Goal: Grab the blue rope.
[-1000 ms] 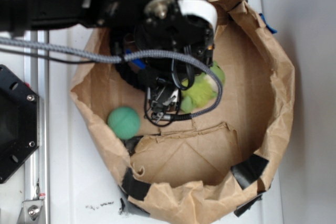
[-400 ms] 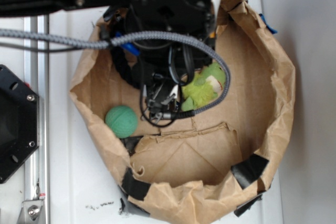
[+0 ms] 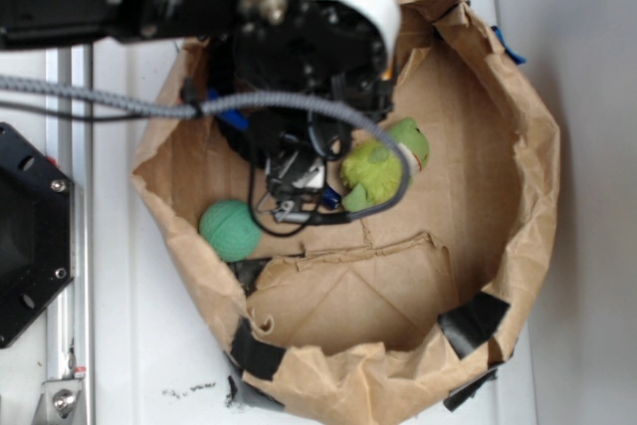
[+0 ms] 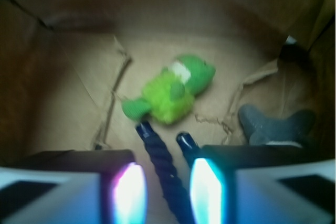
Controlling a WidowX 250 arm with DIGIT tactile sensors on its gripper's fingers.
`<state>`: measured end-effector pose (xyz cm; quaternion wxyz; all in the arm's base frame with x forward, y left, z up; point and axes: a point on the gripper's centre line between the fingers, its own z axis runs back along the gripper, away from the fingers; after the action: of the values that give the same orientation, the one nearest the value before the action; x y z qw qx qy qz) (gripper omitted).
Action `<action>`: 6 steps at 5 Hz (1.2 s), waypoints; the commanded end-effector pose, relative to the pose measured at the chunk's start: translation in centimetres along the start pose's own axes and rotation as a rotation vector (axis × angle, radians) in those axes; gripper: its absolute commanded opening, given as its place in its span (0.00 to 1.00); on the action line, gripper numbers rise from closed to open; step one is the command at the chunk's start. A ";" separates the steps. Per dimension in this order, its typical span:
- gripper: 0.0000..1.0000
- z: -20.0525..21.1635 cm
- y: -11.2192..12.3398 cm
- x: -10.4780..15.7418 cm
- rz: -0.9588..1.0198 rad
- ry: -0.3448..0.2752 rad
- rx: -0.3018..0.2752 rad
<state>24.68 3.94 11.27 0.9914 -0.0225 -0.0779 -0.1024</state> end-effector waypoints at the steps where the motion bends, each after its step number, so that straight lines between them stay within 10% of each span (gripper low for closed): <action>1: 1.00 -2.6 0.2 -1.4 -0.138 0.007 0.018; 6: 1.00 -6.6 -2.3 -2.3 -0.270 0.101 -0.011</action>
<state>22.89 2.01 4.08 0.9731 -0.0153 -0.0223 -0.2287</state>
